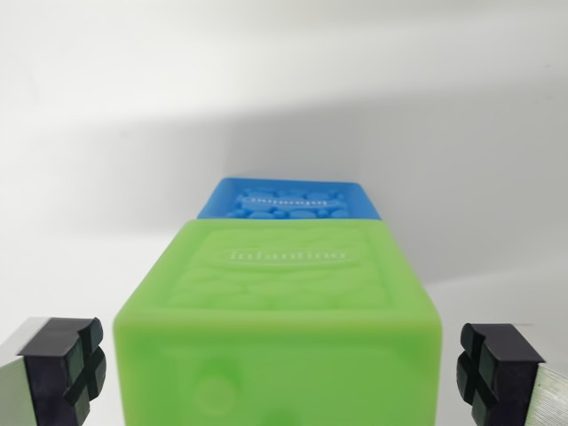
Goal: Stack cube
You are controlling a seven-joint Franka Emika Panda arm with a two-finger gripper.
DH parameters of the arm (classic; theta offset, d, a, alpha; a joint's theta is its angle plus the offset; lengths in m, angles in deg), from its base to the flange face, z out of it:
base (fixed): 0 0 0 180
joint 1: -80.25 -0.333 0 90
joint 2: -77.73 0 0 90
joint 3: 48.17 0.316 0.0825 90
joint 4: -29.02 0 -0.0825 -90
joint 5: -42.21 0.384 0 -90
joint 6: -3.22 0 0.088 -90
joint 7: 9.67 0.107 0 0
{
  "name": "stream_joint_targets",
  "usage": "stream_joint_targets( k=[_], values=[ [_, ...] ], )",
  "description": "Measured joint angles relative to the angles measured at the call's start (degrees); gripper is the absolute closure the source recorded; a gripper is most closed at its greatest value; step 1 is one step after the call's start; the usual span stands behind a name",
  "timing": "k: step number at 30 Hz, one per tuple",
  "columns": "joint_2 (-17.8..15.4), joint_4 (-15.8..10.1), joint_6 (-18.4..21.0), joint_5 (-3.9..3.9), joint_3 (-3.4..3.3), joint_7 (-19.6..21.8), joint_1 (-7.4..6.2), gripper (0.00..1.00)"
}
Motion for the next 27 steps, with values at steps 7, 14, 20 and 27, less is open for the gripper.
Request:
stream_joint_targets(
  k=[7, 14, 20, 27],
  values=[
    [-2.1, -0.3, 1.8, 0.00, 0.00, 0.0, 0.00, 0.00],
    [-5.0, -0.5, 4.4, 0.04, 0.01, 0.0, 0.00, 0.00],
    [-7.4, -0.5, 6.8, 0.09, 0.06, 0.0, 0.01, 0.00],
    [-10.5, -0.4, 10.0, 0.24, 0.07, -0.1, 0.01, 0.00]
  ],
)
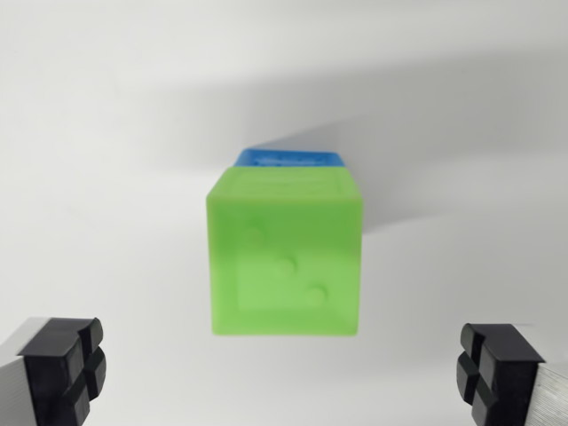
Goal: Stack cube
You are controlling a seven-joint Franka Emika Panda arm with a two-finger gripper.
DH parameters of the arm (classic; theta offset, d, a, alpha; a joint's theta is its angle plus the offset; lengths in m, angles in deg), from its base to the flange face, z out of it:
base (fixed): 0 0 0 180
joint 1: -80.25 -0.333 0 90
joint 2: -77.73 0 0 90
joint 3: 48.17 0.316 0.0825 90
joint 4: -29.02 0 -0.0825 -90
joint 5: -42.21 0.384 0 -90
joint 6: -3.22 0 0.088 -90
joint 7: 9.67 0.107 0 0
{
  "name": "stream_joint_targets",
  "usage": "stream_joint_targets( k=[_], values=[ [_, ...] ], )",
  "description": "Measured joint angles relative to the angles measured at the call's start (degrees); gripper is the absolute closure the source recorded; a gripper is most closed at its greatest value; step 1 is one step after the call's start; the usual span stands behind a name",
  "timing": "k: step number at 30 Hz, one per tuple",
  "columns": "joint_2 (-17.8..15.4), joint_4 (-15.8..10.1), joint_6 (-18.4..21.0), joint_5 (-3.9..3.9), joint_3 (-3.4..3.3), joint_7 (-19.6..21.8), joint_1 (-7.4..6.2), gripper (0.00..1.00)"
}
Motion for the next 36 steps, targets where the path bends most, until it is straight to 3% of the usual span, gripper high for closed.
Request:
stream_joint_targets(
  k=[15, 36],
  values=[
    [-6.5, 2.0, 8.4, 0.30, 0.00, -0.2, 0.00, 0.00],
    [-12.5, 7.6, 20.0, 0.51, 0.01, -0.4, 0.00, 0.00]
  ],
)
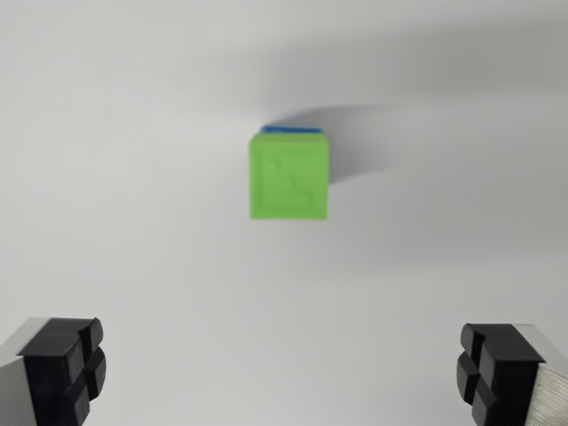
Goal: Stack cube
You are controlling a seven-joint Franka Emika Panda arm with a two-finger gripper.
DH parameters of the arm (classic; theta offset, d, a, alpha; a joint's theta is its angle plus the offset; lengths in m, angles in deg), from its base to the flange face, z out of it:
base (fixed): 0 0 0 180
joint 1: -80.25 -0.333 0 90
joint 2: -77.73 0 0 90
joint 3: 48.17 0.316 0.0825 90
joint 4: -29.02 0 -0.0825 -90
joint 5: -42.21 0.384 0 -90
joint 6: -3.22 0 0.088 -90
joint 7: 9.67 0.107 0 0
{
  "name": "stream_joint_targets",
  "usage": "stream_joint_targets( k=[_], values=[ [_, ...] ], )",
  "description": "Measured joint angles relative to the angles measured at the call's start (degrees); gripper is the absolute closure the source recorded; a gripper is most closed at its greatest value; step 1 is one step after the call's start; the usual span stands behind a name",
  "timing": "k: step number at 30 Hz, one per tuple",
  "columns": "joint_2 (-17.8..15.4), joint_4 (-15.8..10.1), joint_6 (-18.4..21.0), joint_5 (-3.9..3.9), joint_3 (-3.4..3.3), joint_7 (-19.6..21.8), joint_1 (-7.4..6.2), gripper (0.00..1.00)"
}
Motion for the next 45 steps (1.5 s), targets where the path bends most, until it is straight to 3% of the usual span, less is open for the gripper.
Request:
stream_joint_targets(
  k=[21, 45],
  values=[
    [-2.2, 4.9, 7.1, 0.05, 0.00, -0.1, 0.00, 0.00],
    [-2.2, 5.4, 7.7, 0.05, 0.00, -0.1, 0.00, 0.00]
  ],
)
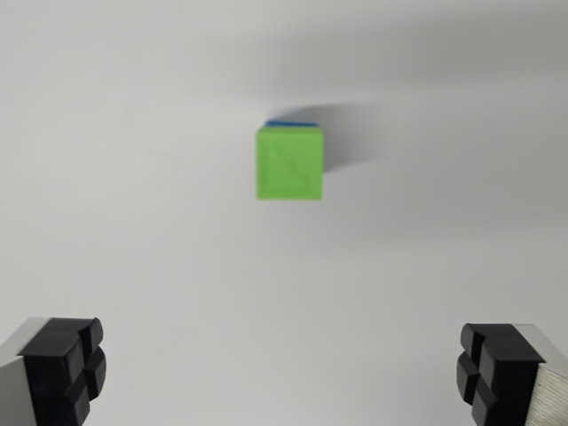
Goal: Stack cube
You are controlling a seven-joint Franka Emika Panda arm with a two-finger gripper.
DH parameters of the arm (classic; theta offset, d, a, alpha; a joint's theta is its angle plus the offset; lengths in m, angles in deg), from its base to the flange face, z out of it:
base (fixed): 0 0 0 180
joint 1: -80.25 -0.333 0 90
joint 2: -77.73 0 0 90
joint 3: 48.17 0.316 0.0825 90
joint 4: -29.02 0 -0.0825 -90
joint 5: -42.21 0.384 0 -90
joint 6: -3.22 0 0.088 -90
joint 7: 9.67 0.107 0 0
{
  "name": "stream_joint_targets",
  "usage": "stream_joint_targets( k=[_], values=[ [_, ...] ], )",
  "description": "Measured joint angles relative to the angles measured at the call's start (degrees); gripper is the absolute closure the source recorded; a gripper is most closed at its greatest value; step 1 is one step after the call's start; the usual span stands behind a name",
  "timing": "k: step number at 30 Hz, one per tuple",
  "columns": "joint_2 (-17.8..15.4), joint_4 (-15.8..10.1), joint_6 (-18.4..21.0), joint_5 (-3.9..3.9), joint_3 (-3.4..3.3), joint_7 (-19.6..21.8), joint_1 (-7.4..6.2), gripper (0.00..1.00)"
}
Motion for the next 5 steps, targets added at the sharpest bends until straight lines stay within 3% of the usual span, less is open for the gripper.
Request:
stream_joint_targets(
  k=[5],
  values=[
    [0.0, 0.0, 0.0, 0.00, 0.00, 0.0, 0.00, 0.00]
  ],
)
